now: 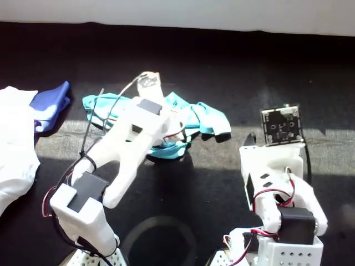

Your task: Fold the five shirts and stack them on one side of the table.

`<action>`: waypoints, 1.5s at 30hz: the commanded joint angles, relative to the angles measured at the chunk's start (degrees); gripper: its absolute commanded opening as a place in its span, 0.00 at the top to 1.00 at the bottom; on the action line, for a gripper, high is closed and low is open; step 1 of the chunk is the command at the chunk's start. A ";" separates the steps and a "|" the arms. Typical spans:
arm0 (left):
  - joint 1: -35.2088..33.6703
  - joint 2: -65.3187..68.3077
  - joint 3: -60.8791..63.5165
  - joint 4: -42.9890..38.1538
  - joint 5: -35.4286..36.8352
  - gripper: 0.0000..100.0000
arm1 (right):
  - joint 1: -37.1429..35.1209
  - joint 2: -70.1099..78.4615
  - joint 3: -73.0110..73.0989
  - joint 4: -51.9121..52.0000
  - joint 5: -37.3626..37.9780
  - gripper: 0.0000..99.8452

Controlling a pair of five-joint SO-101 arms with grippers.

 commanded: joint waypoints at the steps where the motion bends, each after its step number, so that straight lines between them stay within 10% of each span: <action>1: 0.57 -0.22 -2.33 -0.53 0.44 0.77 | 0.57 1.54 -4.35 0.40 0.53 0.79; 30: -5.49 7.87 -10.68 0.62 0.35 0.85 | 0.57 1.27 0.22 0.48 0.53 0.79; 41: -8.04 1.80 -31.87 27.60 -0.53 0.99 | 0.57 3.30 0.31 0.31 0.35 0.79; 45: -13.49 -2.07 -36.00 36.92 -11.87 0.99 | 0.57 13.58 -1.71 -0.57 0.18 0.79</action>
